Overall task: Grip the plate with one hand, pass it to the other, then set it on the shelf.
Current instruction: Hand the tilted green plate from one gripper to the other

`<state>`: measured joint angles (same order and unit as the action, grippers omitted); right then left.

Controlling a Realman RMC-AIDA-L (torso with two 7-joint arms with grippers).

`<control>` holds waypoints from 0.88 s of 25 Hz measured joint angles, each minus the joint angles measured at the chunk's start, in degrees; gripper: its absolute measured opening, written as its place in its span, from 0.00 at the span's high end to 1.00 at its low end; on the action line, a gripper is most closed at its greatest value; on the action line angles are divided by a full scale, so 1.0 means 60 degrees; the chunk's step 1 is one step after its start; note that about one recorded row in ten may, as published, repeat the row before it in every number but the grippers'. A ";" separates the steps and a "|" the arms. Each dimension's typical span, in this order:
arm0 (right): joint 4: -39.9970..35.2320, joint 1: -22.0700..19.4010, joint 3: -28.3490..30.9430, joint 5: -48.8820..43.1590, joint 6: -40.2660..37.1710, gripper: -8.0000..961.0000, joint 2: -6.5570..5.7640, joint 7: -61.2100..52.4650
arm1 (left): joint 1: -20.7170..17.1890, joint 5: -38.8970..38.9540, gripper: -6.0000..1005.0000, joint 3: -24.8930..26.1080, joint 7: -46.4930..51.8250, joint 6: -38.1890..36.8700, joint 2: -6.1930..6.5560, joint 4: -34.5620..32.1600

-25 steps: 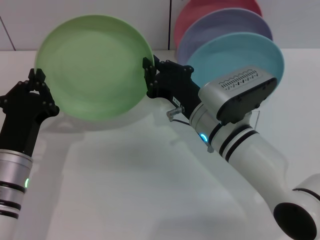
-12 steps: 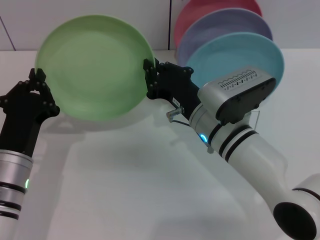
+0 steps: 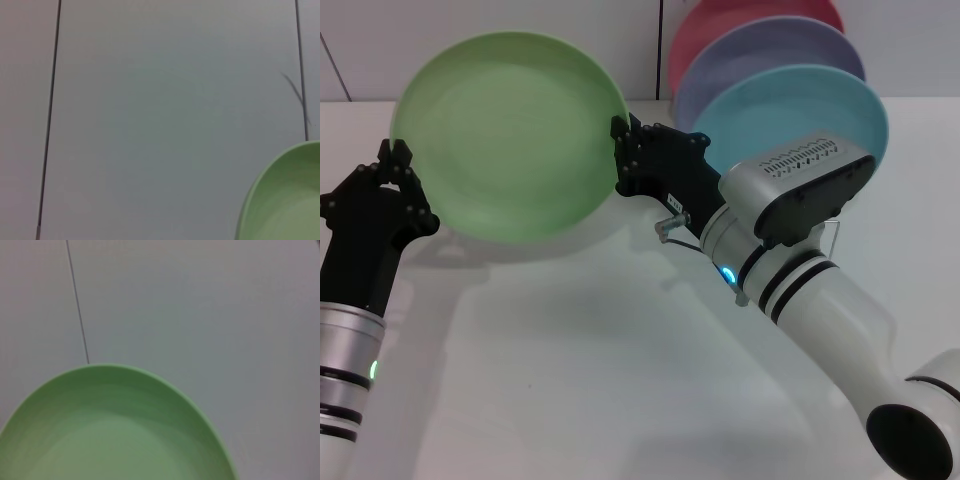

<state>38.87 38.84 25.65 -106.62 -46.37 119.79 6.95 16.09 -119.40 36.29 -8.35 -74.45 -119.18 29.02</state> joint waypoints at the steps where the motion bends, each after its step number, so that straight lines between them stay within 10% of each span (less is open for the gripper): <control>1: 0.0000 0.0002 0.0001 0.0008 0.0000 0.92 0.0001 0.0000 | -0.0001 0.0000 0.96 0.0000 0.0000 0.0000 0.0000 -0.0003; 22: -0.0005 0.0037 0.0008 0.0017 -0.0006 0.96 0.0001 -0.0002 | 0.0004 -0.0018 0.96 0.0001 0.0083 0.0007 0.0000 -0.0018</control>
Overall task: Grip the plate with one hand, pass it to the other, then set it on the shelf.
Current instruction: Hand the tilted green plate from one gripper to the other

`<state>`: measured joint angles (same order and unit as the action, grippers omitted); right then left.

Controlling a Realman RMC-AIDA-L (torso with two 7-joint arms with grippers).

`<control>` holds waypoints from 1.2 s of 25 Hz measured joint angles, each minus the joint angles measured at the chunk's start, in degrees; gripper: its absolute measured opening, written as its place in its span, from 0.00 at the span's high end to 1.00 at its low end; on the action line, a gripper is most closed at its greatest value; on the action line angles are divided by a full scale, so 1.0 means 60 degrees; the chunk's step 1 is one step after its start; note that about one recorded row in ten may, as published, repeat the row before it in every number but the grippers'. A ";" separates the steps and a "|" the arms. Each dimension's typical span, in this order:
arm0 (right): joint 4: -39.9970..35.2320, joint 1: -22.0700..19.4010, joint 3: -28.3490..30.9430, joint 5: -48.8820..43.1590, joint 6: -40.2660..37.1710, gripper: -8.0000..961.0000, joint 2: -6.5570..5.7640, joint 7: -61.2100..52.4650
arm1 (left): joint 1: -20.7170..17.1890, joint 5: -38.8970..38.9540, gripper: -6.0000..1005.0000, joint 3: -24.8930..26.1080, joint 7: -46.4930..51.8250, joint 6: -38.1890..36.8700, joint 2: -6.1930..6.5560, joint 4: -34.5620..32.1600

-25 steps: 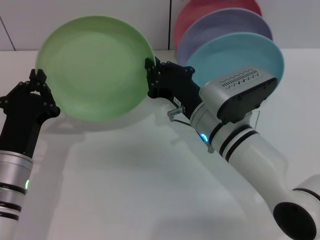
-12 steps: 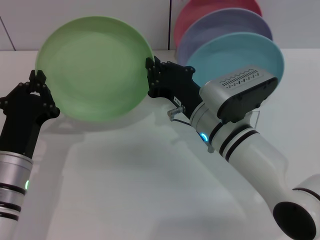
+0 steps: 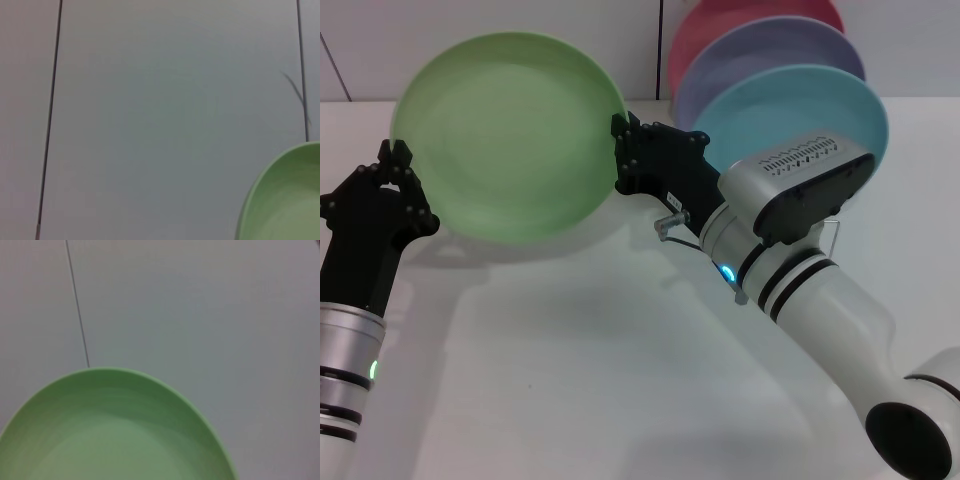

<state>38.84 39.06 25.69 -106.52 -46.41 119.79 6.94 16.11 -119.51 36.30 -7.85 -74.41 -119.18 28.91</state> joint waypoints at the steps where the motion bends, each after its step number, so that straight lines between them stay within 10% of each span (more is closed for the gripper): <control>1: 0.0000 0.0005 0.0005 0.0000 0.0000 0.96 -0.0001 0.0000 | -0.0001 -0.0006 0.96 0.0000 0.0001 -0.0002 0.0000 0.0000; 30: -0.0016 -0.0036 0.0009 -0.0003 0.0002 0.97 0.0014 0.0000 | -0.0102 -0.0057 0.87 0.0014 0.1039 -0.0069 0.0052 -0.0119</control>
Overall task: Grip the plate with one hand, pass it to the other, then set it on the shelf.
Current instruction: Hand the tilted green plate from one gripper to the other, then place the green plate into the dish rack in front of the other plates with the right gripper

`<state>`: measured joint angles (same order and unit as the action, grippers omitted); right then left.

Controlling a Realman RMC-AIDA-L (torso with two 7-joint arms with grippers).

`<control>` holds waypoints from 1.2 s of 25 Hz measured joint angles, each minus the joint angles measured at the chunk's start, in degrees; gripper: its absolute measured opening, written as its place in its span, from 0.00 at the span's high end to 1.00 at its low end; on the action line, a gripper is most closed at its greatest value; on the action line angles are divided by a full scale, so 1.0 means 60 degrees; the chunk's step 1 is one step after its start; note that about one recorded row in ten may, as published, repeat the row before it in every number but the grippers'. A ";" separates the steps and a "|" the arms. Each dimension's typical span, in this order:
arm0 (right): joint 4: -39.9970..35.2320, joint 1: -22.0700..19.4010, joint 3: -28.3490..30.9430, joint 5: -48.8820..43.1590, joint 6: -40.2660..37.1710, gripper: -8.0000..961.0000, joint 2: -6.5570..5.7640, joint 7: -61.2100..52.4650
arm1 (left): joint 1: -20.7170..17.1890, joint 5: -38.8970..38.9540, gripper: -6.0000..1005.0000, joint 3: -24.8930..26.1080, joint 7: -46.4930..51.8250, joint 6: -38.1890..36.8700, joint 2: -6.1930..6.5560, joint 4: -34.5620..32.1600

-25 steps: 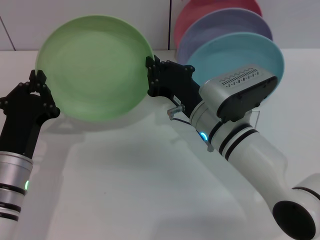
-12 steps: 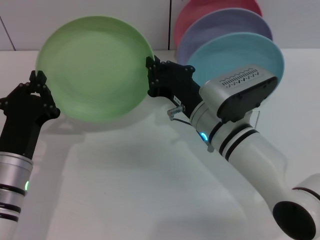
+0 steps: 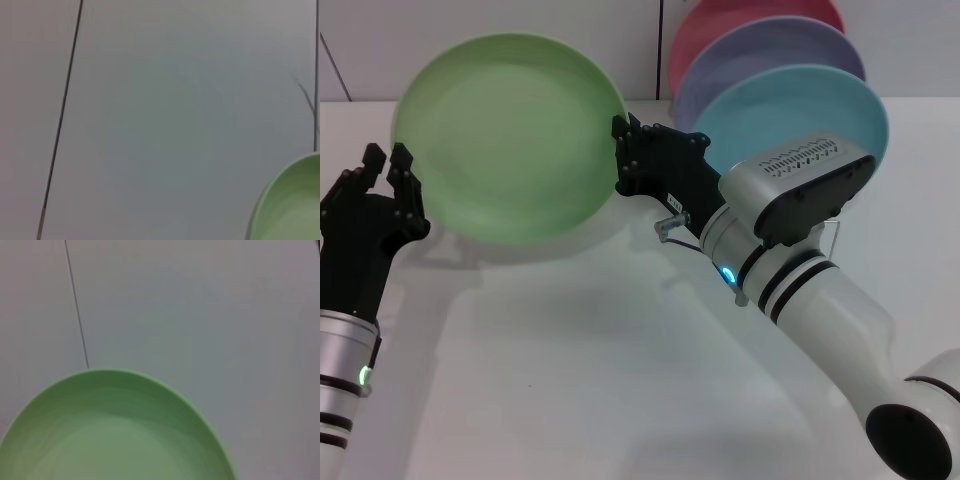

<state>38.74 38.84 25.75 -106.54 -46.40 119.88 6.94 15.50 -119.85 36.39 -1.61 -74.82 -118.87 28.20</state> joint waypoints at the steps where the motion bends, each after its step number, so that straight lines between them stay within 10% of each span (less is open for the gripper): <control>1: -0.0003 0.0000 0.0000 0.0000 0.0000 0.97 0.0000 0.0000 | -0.0009 0.0001 0.85 0.0000 0.0018 -0.0048 0.0001 -0.0008; 16: -0.0094 0.0009 0.0065 0.0063 -0.0011 0.97 0.0001 0.0082 | -0.0618 -0.0837 0.51 -0.0024 0.1349 -0.2229 0.0049 -0.0016; 30: 0.0685 -0.1872 -0.0173 -0.0969 -0.2790 0.97 -0.0062 0.1406 | -0.0811 -0.0853 0.51 0.1266 0.3339 -0.2975 0.0154 -0.1023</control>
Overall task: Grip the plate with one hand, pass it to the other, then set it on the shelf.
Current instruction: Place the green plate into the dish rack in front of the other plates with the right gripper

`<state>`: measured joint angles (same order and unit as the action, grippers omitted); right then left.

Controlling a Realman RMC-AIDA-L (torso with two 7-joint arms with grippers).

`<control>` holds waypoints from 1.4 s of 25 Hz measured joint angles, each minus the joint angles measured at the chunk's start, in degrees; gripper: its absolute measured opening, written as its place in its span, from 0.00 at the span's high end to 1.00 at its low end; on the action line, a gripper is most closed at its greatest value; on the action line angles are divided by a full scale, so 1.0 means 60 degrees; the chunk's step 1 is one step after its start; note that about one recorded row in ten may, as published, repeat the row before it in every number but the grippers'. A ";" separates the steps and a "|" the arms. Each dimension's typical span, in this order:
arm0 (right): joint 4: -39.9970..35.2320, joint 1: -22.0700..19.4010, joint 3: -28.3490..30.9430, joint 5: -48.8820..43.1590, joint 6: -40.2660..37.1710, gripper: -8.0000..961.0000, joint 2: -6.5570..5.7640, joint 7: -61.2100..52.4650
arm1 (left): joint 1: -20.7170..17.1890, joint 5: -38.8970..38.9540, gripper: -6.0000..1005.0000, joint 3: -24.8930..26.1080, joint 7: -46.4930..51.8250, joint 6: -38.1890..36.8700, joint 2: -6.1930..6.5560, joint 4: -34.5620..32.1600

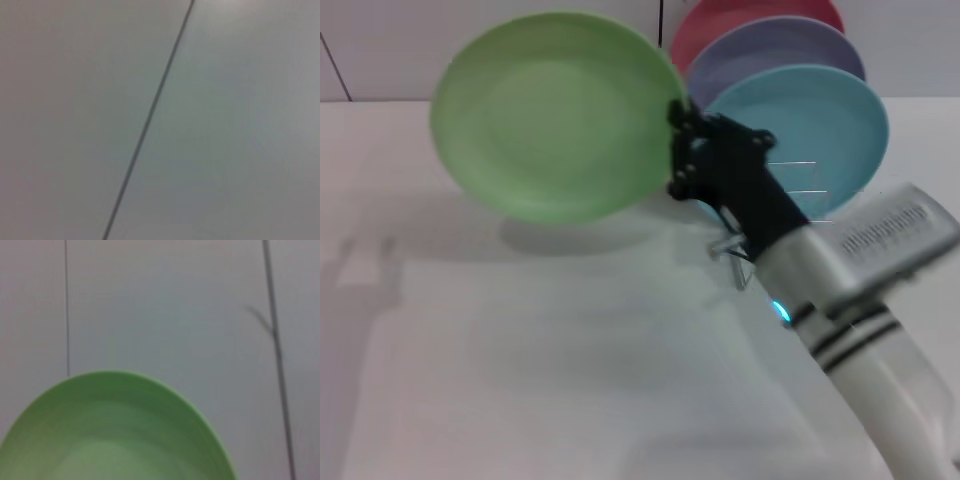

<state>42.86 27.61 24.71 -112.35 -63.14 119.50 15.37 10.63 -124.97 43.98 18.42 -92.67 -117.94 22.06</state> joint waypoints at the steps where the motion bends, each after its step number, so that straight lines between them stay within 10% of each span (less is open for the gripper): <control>1: 0.0032 -0.0279 -0.0054 -0.0195 -0.0382 0.97 -0.0019 -0.0034 | 0.0000 -0.0001 0.51 0.0078 0.0031 -0.0004 0.0002 -0.0048; 12: -0.1246 -0.2202 0.0287 -0.1762 -0.3969 0.97 -0.0497 -0.2536 | 0.0117 -0.0003 0.51 0.0273 0.0045 0.0048 0.0015 -0.0575; 35: -0.6675 -0.0788 0.0893 -0.1681 -0.5287 0.97 -0.0291 -0.6733 | -0.0059 -0.0516 0.51 -0.0001 -0.0058 0.0056 -0.0063 -0.0094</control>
<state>2.81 22.88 30.07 -122.44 -94.86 117.75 -25.02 10.28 -128.06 43.97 18.08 -92.33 -118.32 21.50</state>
